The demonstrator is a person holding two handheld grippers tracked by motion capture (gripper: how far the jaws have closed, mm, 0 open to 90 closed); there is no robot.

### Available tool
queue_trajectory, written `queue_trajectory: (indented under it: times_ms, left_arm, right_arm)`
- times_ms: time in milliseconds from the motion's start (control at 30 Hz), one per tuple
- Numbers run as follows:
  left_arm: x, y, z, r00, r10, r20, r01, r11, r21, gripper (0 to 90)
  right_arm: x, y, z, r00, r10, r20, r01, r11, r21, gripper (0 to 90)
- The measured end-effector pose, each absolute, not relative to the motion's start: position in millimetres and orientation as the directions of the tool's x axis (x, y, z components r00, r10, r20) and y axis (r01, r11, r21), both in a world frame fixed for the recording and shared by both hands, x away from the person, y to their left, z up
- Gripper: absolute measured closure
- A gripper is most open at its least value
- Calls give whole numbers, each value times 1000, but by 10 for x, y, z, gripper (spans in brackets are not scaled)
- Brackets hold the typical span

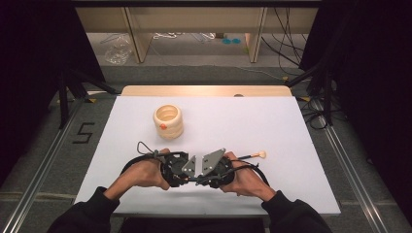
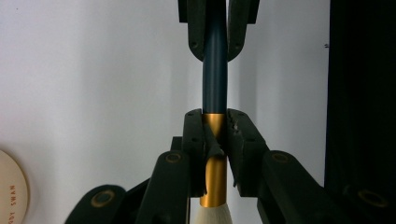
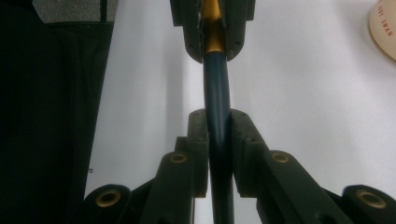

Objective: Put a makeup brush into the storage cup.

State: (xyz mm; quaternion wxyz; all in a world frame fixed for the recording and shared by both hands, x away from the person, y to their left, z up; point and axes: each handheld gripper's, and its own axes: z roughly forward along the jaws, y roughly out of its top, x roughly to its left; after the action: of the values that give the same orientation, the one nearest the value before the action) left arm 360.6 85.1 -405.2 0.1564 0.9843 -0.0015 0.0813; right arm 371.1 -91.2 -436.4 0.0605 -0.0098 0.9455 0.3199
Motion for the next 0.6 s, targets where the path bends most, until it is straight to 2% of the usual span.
queue_trajectory:
  times_ms: [600]
  left_arm:
    - [3630, 850, -4069, 988, 39, 153, -12, -947, 321, 782]
  right_arm:
    - [3690, -894, -4369, -986, 17, -163, -84, 800, 594, 800]
